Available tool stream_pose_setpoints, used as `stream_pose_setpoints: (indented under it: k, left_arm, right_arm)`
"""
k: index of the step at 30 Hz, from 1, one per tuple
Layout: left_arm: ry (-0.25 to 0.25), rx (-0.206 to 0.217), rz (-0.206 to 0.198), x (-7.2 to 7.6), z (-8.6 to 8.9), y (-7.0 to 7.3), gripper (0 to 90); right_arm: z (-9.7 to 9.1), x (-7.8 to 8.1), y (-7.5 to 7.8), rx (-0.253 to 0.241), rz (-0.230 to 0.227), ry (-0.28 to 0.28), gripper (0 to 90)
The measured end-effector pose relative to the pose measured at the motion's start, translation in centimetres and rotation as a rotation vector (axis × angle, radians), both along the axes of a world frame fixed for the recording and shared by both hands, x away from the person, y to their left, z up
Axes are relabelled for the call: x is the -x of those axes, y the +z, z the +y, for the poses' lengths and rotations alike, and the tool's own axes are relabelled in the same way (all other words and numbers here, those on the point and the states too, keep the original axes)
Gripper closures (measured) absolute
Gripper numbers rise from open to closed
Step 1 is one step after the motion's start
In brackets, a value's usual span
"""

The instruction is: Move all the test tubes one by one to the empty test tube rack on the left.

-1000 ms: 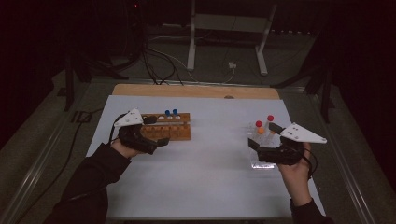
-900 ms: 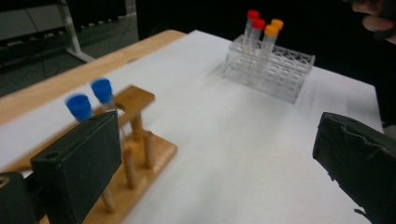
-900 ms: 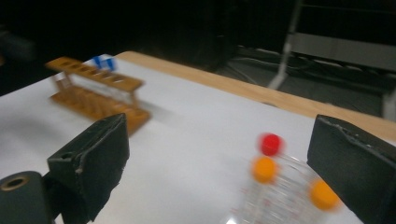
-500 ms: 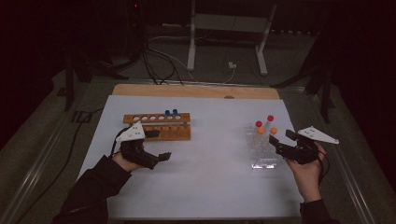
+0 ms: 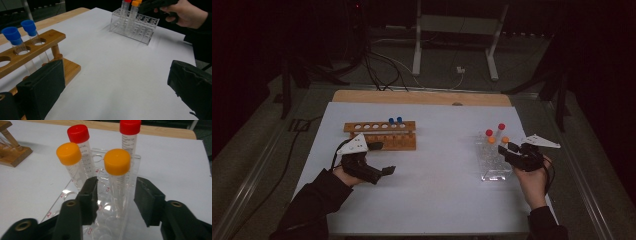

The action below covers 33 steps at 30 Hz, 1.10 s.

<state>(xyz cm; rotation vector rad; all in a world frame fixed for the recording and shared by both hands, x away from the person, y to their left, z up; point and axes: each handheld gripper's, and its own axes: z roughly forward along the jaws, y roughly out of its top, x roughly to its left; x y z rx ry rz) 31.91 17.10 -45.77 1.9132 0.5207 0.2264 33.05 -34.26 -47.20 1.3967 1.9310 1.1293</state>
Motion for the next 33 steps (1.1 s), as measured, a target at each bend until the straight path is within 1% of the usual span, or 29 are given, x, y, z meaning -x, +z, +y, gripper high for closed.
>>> stream_pose_setpoints:
  k: [5, 6, 9, 11, 13, 16, 18, 20, 27, 30, 33]
  left_arm:
    - [-0.005, 0.002, 0.005, 0.0, 0.0, 0.0, 2.2]
    - [0.0, -0.003, 0.001, 0.0, -0.1, 0.0, 2.2]
    - [0.001, -0.003, 0.002, 0.0, 0.0, -0.1, 2.2]
    - [0.0, 0.001, 0.009, -0.1, 0.1, -0.1, 2.2]
    - [-0.002, 0.002, 0.011, -0.1, 0.1, -0.1, 2.2]
    - [-0.004, 0.002, 0.012, -0.1, 0.1, -0.1, 2.2]
    - [-0.005, 0.001, 0.013, -0.1, 0.1, -0.1, 2.2]
    - [-0.005, 0.001, 0.013, -0.1, 0.0, -0.1, 2.2]
    - [-0.014, 0.001, 0.017, 0.0, 0.0, 0.1, 2.2]
    - [-0.02, 0.0, 0.017, 0.0, -0.1, 0.2, 2.2]
    - [-0.026, -0.001, 0.017, 0.1, -0.2, 0.4, 2.2]
  right_arm:
    - [0.4, -0.5, -0.3, 0.022, 0.011, 0.001, 64.8]
    - [0.4, -0.5, -0.3, 0.025, 0.01, 0.002, 67.3]
    - [0.5, -0.5, -0.3, 0.04, 0.009, -0.011, 72.8]
    - [0.3, -0.5, -0.3, 0.039, 0.008, -0.015, 73.6]
    - [0.4, -0.4, -0.2, 0.053, 0.005, -0.014, 74.0]
    - [0.5, -0.3, 0.1, 0.06, -0.012, -0.015, 74.2]
    - [0.4, -0.2, 0.6, 0.053, -0.026, -0.017, 74.3]
    - [0.4, 0.1, 1.3, 0.059, -0.041, -0.015, 74.4]
    - [0.1, 1.0, 3.8, 0.05, -0.098, -0.013, 74.5]
    - [0.1, 1.3, 5.0, 0.06, -0.123, -0.017, 74.5]
    - [0.3, 1.8, 6.3, 0.065, -0.145, -0.008, 74.5]
